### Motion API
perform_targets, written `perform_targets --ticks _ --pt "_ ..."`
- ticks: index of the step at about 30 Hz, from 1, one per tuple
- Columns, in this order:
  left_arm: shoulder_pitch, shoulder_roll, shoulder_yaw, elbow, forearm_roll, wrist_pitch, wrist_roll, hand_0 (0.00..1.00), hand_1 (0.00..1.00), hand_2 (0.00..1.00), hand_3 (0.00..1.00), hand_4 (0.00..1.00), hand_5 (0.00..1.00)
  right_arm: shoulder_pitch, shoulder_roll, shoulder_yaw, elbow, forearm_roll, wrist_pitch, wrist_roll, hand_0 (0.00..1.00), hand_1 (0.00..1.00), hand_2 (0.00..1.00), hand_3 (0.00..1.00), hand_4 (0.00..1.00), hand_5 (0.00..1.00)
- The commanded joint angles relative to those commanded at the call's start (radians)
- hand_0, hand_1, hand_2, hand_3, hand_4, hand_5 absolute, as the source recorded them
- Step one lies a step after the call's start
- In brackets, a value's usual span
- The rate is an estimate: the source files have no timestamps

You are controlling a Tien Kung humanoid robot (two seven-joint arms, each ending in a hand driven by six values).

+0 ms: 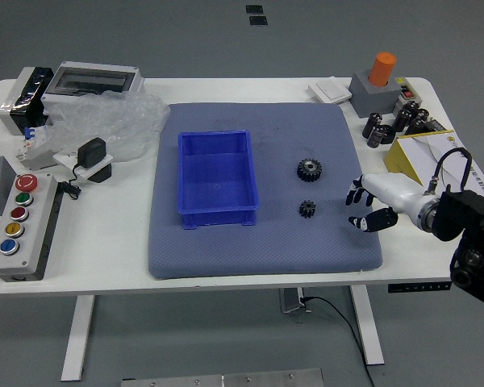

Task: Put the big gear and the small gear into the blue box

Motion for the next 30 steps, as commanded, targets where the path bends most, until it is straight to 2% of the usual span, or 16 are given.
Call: perform_targets --ticks 3,4,8,9,21,22,27,28,30 --pt "0.0 0.0 0.0 0.0 0.001 0.0 0.0 0.725 0.675 0.693 0.692 0.435 0.02 -0.001 0.001 0.0 -0.002 -0.001 -0.009 0.005 0.599 0.478 0.451 0.439 0.564 0.114" --pt "0.0 0.0 0.0 0.0 0.001 0.0 0.0 0.725 0.675 0.694 0.692 0.436 0.02 -0.002 0.001 0.0 -0.003 -0.001 -0.011 0.006 0.55 0.453 0.42 0.387 0.569 0.04" --pt "0.0 0.0 0.001 0.0 0.001 0.001 0.0 0.725 0.675 0.694 0.692 0.436 0.02 -0.002 0.002 0.0 -0.005 0.001 -0.017 0.01 0.55 0.453 0.42 0.387 0.569 0.04" --pt "0.001 0.0 0.002 0.0 0.0 0.001 0.0 0.725 0.675 0.694 0.692 0.436 0.019 -0.003 0.002 0.001 -0.005 0.001 -0.018 0.011 0.529 0.443 0.412 0.38 0.598 0.002" --pt "-0.001 0.001 0.005 0.0 -0.002 0.002 0.0 0.725 0.675 0.694 0.691 0.435 0.019 -0.004 0.001 0.01 -0.007 0.007 -0.015 0.011 0.53 0.446 0.414 0.38 0.612 0.009" --pt "-0.001 0.001 0.005 0.0 -0.002 0.002 0.0 0.726 0.675 0.694 0.691 0.435 0.019 -0.003 0.001 0.011 -0.006 0.008 -0.013 0.009 0.587 0.502 0.509 0.482 0.62 0.115" --pt "-0.001 0.002 0.005 0.0 -0.003 0.003 0.0 0.726 0.675 0.694 0.691 0.435 0.019 0.001 -0.001 0.018 -0.001 0.014 0.013 -0.005 0.587 0.502 0.509 0.482 0.62 0.115" --pt "-0.001 0.002 0.005 0.0 -0.003 0.003 0.0 0.726 0.675 0.693 0.69 0.435 0.019 0.001 -0.002 0.019 0.0 0.014 0.018 -0.008 0.686 0.576 0.633 0.612 0.66 0.151" --pt "-0.001 0.001 0.004 0.0 -0.002 0.002 0.0 0.726 0.675 0.693 0.69 0.435 0.019 0.002 -0.003 0.022 0.002 0.016 0.027 -0.013 0.686 0.576 0.633 0.612 0.66 0.151"
